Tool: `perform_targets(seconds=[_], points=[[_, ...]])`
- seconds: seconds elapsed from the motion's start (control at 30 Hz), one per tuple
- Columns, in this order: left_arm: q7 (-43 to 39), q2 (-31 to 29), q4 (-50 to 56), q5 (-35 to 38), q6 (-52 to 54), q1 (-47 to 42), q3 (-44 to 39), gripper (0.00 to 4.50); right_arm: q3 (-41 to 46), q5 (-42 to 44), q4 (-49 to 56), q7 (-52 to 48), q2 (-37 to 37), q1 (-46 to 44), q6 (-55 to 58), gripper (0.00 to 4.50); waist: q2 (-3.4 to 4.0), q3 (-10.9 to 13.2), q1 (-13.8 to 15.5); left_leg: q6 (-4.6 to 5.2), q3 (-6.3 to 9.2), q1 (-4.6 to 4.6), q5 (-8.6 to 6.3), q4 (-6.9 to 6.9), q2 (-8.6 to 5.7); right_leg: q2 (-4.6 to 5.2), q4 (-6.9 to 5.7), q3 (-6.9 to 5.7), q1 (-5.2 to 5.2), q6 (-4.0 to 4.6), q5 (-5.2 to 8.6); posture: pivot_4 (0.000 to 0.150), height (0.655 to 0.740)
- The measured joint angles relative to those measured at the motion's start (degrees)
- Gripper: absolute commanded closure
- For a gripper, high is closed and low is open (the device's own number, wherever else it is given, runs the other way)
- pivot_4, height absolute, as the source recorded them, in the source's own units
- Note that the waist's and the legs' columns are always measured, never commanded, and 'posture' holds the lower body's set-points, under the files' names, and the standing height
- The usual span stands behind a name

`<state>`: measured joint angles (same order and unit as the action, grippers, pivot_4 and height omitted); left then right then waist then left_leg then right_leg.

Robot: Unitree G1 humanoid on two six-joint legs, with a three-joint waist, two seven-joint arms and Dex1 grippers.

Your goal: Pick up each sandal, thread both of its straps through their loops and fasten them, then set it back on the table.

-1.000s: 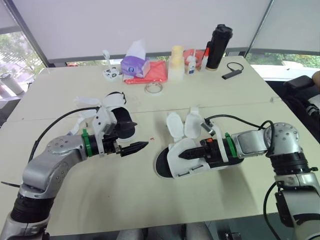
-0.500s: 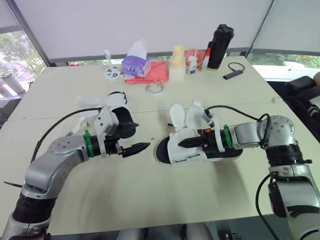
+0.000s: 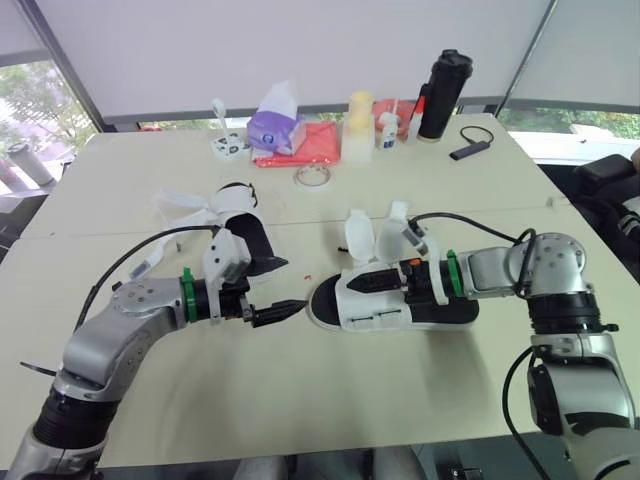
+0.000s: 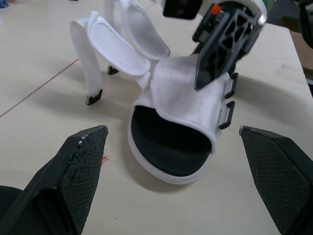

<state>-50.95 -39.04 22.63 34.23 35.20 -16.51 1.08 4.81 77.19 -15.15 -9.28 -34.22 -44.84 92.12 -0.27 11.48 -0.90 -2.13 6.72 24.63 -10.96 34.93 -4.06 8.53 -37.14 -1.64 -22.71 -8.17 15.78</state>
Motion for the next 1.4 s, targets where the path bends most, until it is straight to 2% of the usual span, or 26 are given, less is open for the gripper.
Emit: perform_targets(seconds=[0.17,0.27,0.4,0.57,0.6,0.67,0.8,0.87,0.9,1.17,1.4], points=[[-0.9,0.0,-0.1,-0.6,-0.8,0.0,0.4,0.00,0.0,-0.3,5.1,-3.2,-4.1,1.8,0.0,0.03,0.00,0.0,0.1,0.00,0.00,0.01,0.00,0.01,0.00,0.01,0.01,-0.01,0.00,0.00,0.00,0.150,0.7400],[-2.4,0.1,-0.5,-1.4,-2.1,-0.2,1.7,0.00,-0.7,-0.4,11.3,-6.8,-10.1,4.7,0.0,0.03,0.00,0.0,0.3,0.00,0.01,0.10,0.00,0.04,-0.02,0.03,0.06,-0.03,-0.02,-0.03,0.02,0.150,0.7400],[-4.7,0.1,-3.2,-3.6,-4.2,-1.8,3.4,0.00,-1.4,-2.7,22.1,-14.9,-18.6,8.5,-0.8,0.03,-0.01,0.0,0.2,0.01,-0.01,0.18,-0.01,0.09,0.01,0.02,0.08,-0.05,-0.08,-0.04,0.03,0.150,0.7400],[-7.1,1.2,-6.8,-5.1,-7.3,-4.1,4.7,0.00,-1.8,-8.3,30.8,-25.7,-26.7,10.5,-7.3,0.03,-0.02,0.0,0.3,0.01,-0.03,0.20,-0.02,0.09,0.02,0.04,0.09,-0.08,-0.10,-0.06,0.04,0.150,0.7400],[-7.8,2.4,-8.3,-5.4,-8.4,-4.6,4.9,0.51,-2.1,-11.0,34.1,-29.1,-29.2,11.9,-11.0,0.00,-0.02,0.0,0.3,0.00,-0.03,0.23,-0.02,0.09,0.00,0.05,0.12,-0.08,-0.11,-0.09,0.06,0.150,0.7400],[-8.5,3.5,-10.3,-5.9,-9.9,-5.0,5.0,1.17,-2.5,-14.4,37.8,-33.1,-30.9,13.2,-16.1,0.00,-0.07,0.0,0.3,0.00,-0.02,0.27,-0.02,0.10,0.00,0.05,0.15,-0.09,-0.11,-0.11,0.06,0.150,0.7400],[-10.3,4.6,-13.8,-7.6,-13.0,-6.3,6.1,3.25,-3.4,-22.7,42.3,-39.9,-32.3,16.1,-27.7,0.00,-0.10,0.1,0.2,0.00,-0.03,0.29,-0.02,0.11,-0.01,0.06,0.15,-0.08,-0.13,-0.12,0.05,0.150,0.7400],[-10.8,5.7,-14.9,-7.9,-14.0,-6.4,6.2,4.26,-3.6,-24.7,42.0,-39.9,-30.9,16.2,-30.2,0.00,-0.10,0.1,0.2,0.00,-0.02,0.29,-0.02,0.12,0.00,0.06,0.13,-0.08,-0.13,-0.11,0.05,0.150,0.7400],[-11.2,6.5,-15.9,-8.1,-14.7,-6.7,6.4,4.44,-3.3,-25.0,41.6,-39.3,-29.0,15.9,-31.0,0.00,-0.12,0.1,0.2,0.00,-0.01,0.29,-0.02,0.13,0.01,0.05,0.12,-0.08,-0.14,-0.10,0.03,0.150,0.7400],[-15.6,8.6,-22.0,-12.4,-20.2,-9.4,10.5,4.44,-3.7,-32.6,41.5,-33.1,-20.4,14.9,-37.4,0.00,-0.14,0.1,0.4,0.00,0.01,0.29,-0.02,0.16,-0.03,0.07,0.12,-0.08,-0.11,-0.12,0.03,0.150,0.7400],[-15.5,11.9,-28.8,-16.5,-23.4,-11.3,11.8,4.44,-3.8,-33.6,42.4,-30.5,-18.6,15.1,-36.9,0.00,-0.16,0.1,0.4,0.01,0.06,0.30,-0.02,0.20,-0.04,0.07,0.08,-0.09,-0.11,-0.16,0.00,0.150,0.7400]])
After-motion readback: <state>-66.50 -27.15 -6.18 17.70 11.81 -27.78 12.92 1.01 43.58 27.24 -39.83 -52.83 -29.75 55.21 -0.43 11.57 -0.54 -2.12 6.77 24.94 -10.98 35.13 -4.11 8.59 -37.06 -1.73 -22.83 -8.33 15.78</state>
